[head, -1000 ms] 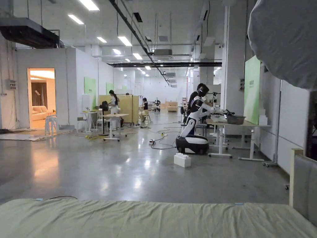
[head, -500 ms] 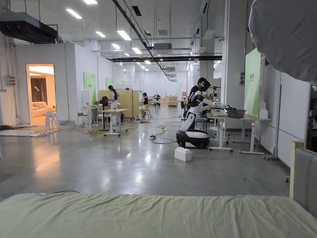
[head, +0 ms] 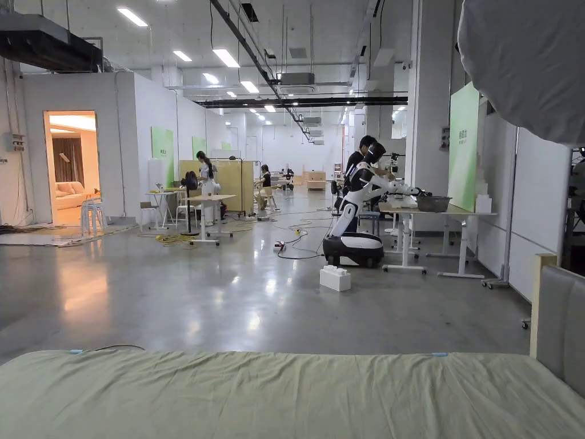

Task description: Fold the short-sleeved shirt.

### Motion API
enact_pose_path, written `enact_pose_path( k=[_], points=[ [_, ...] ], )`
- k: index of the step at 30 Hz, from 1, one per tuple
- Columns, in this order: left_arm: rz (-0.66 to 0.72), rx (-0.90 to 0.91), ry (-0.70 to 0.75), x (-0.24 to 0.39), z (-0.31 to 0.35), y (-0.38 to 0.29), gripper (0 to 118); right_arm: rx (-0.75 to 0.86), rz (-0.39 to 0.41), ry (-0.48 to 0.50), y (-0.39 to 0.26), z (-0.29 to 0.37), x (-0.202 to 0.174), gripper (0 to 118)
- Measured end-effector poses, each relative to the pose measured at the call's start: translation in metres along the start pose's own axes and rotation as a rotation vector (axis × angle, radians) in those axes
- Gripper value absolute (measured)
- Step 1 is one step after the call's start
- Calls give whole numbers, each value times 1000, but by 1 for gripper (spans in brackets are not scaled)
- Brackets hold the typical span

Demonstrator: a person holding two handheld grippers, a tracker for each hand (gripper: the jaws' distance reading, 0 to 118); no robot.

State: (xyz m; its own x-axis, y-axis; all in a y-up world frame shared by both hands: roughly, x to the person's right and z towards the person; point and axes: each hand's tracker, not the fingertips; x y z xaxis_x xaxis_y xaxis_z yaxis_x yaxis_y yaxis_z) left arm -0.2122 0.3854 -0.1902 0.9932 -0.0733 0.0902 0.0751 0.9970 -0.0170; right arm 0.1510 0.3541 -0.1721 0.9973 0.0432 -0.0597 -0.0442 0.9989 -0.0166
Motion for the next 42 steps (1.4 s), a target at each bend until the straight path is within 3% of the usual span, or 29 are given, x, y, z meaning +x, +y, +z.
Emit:
enact_pose_path(
  k=[2, 5, 6, 7, 13, 25, 42],
  points=[
    [-7, 11, 1, 0, 1, 1, 102, 10, 15, 14, 1, 1, -2, 103],
    [-6, 34, 5, 1, 3, 1, 116, -7, 23, 28, -1, -1, -5, 118],
    [-3, 39, 10, 0, 4, 1, 116, -8, -9, 26, -2, -1, -7, 118],
    [-1, 39, 13, 0, 4, 1, 116, 29, 43, 5, 1, 1, -7, 118],
    [13, 41, 29, -4, 4, -2, 118, 21, 7, -4, -1, 4, -1, 118],
    [10, 61, -8, 1, 9, 5, 118, -5, 31, 1, -2, 5, -3, 118],
    [11, 54, -11, 0, 10, 6, 118, 19, 4, -11, 8, 8, -2, 118]
  ],
)
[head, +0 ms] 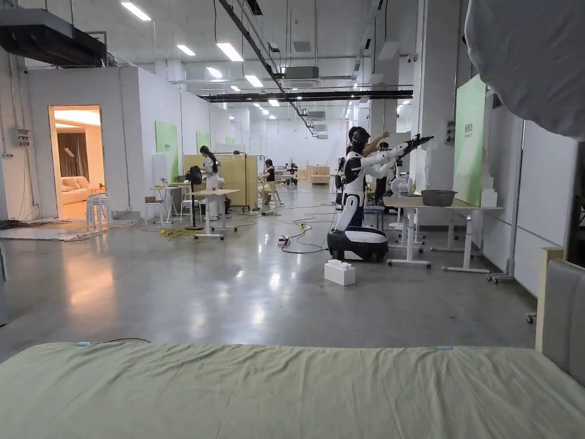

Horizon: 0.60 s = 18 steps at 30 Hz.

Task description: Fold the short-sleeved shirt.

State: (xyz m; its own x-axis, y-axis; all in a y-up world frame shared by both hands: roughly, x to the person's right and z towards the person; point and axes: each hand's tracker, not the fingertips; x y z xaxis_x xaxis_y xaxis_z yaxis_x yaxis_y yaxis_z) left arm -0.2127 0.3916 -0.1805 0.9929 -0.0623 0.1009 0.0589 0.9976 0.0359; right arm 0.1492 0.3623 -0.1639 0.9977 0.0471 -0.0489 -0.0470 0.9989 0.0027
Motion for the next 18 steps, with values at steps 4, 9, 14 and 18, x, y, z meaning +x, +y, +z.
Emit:
enact_pose_path(
  k=[4, 9, 14, 18],
  points=[
    [-2, -4, 1, 0, 0, 0, 118, -12, -3, 6, -3, 1, -1, 118],
    [-4, -11, 4, 0, 0, 0, 118, -16, -1, 3, -3, 0, -2, 118],
    [1, -17, 5, 0, 0, 0, 118, -21, -23, -12, -1, -1, -2, 118],
    [11, -23, 6, -1, -1, 0, 118, -78, -166, -10, 7, -2, 0, 118]
  ],
)
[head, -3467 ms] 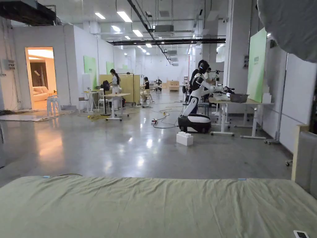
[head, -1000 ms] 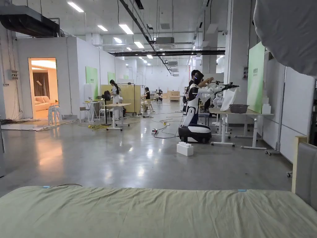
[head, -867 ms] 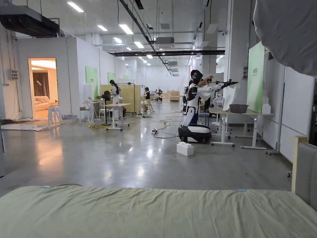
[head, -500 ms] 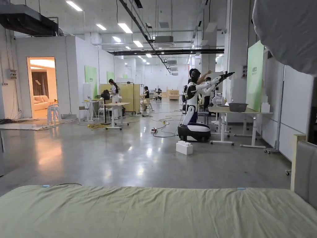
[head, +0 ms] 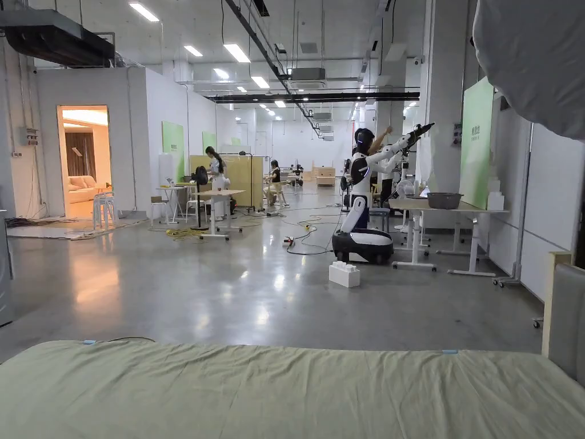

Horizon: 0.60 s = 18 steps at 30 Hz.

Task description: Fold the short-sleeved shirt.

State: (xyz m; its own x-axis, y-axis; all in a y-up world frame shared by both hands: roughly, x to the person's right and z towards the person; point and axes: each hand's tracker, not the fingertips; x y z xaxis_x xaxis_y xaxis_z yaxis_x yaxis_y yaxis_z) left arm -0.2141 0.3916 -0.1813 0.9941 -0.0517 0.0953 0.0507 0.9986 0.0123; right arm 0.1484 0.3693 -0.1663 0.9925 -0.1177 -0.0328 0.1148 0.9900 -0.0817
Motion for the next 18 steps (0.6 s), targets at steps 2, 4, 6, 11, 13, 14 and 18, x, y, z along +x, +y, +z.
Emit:
enact_pose_path(
  k=[2, 4, 6, 11, 13, 14, 18],
  points=[
    [3, -3, -1, 0, 0, 1, 118, -39, -66, -30, 7, 0, -1, 118],
    [1, -3, -3, 0, 0, 1, 118, -78, -91, -100, 16, -2, -3, 118],
    [4, 5, 1, 1, 0, 0, 118, -157, -135, -188, 26, -5, -7, 118],
    [22, -6, -13, 2, 0, -1, 118, -104, -145, -181, 26, -2, -8, 118],
    [16, -5, -13, 3, 1, -1, 118, -116, -144, -166, 27, -2, -7, 118],
    [14, -5, -14, 3, 1, 0, 118, -137, -164, -160, 28, -3, -7, 118],
    [14, 1, -17, 4, 2, 1, 118, -131, -210, -169, 25, -5, -3, 118]
  ],
)
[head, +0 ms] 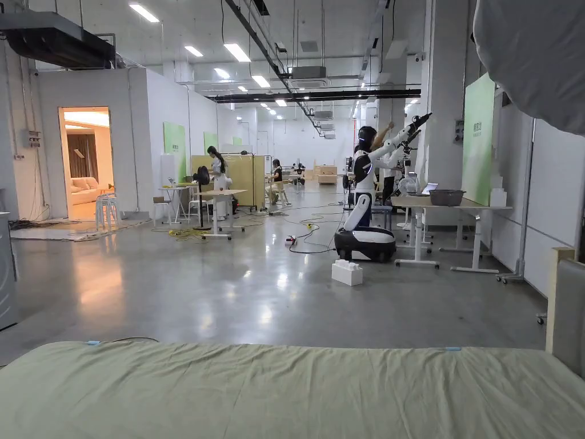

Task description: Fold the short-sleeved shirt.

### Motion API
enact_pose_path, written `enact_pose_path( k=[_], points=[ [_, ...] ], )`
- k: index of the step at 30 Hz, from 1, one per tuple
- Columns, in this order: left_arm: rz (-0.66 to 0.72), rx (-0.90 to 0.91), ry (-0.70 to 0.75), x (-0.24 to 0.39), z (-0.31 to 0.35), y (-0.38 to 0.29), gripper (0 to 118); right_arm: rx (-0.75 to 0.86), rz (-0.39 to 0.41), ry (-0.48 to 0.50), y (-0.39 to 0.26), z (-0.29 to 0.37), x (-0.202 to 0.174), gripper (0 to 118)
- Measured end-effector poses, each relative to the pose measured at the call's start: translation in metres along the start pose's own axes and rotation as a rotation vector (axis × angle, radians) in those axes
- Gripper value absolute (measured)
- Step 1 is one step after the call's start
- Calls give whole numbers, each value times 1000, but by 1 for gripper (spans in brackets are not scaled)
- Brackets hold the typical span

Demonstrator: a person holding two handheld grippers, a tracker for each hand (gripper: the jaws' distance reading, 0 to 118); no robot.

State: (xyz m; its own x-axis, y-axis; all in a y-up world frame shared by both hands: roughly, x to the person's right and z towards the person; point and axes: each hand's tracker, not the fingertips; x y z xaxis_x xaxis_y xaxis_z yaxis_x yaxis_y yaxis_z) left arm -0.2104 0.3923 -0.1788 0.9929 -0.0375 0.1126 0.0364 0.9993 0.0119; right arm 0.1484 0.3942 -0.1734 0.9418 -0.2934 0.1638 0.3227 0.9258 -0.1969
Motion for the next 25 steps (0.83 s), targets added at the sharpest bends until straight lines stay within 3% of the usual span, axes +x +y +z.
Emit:
enact_pose_path(
  k=[2, 4, 7, 11, 13, 17, 19, 24, 25],
  points=[
    [-1, 2, -2, 0, 0, 1, 118, 22, 36, -57, -2, 0, -1, 118],
    [-3, 8, -2, 0, 1, 1, 118, 18, 73, -8, -2, 1, -1, 118],
    [1, 8, -2, 0, 0, 1, 118, -12, -26, 49, 1, 0, 2, 118],
    [-1, 6, -6, 1, 0, 1, 118, 36, 92, -37, -2, 3, -7, 118],
    [-6, 6, -8, 2, 0, 2, 118, 31, 90, 3, -6, 5, -9, 118],
    [-7, 13, -8, 2, 1, 3, 118, 110, 80, 178, -10, 6, -1, 118],
    [-6, 22, -10, 2, 4, 3, 118, 176, 123, 227, -12, 8, 4, 118],
    [-4, 29, -2, 1, 4, 3, 118, 272, 328, 129, -15, 17, -6, 118],
    [1, 29, -1, 1, 4, 2, 118, 235, 291, 133, -18, 15, -6, 118]
  ],
)
